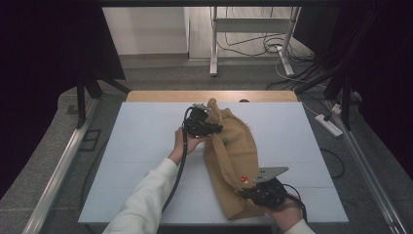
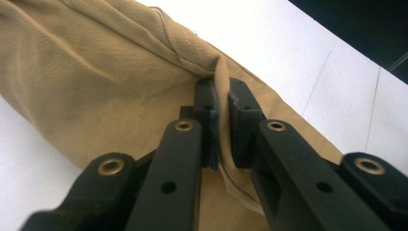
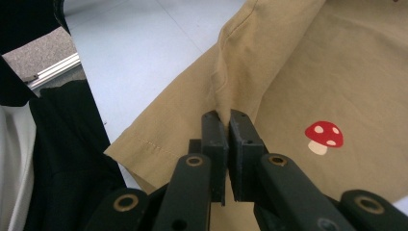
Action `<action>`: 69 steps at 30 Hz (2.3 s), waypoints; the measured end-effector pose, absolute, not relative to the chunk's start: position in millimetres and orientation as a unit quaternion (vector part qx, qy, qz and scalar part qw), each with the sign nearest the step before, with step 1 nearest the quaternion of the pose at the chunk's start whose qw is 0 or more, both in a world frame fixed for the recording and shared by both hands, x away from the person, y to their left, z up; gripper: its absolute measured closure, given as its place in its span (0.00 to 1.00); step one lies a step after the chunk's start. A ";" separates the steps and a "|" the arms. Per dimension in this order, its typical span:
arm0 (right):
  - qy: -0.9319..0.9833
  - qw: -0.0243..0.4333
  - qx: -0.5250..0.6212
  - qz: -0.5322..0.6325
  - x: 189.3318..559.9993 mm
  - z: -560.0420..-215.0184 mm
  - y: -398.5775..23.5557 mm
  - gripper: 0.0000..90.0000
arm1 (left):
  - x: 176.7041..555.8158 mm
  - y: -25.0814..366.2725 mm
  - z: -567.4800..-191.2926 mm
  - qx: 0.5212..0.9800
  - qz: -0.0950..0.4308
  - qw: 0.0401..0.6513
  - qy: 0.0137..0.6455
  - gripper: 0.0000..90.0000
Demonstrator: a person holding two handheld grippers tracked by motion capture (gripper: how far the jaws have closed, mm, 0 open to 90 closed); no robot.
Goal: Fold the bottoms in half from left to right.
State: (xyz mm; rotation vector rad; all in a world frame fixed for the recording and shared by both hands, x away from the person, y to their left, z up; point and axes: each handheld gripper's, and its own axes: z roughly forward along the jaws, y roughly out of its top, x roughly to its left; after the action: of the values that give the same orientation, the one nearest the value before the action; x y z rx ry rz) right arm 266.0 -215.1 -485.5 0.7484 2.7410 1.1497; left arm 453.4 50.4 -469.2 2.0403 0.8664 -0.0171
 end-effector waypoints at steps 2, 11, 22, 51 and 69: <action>0.893 0.039 0.246 0.375 265.8 -485.6 -216.8 0.96 | 454.3 47.8 -469.5 0.825 -0.007 0.444 0.348 0.93; 0.891 0.047 0.254 0.372 265.3 -484.8 -226.2 0.96 | 456.9 37.4 -470.8 0.826 -0.007 0.443 0.347 0.93; 0.889 0.049 0.268 0.369 265.4 -485.6 -238.1 0.96 | 459.9 22.1 -470.0 0.831 -0.003 0.438 0.343 0.92; 0.884 0.051 0.291 0.362 263.2 -490.2 -253.4 0.82 | 462.7 -7.9 -478.4 0.841 0.013 0.413 0.348 0.60; 0.854 0.087 0.349 0.377 277.5 -485.6 -259.7 0.41 | 430.3 30.2 -469.2 0.840 0.042 0.418 0.344 0.34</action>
State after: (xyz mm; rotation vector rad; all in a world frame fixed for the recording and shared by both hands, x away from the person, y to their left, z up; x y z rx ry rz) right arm 277.5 -259.7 -485.6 1.0387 2.5423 1.1214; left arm 430.3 30.2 -469.2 2.1075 0.8638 0.1057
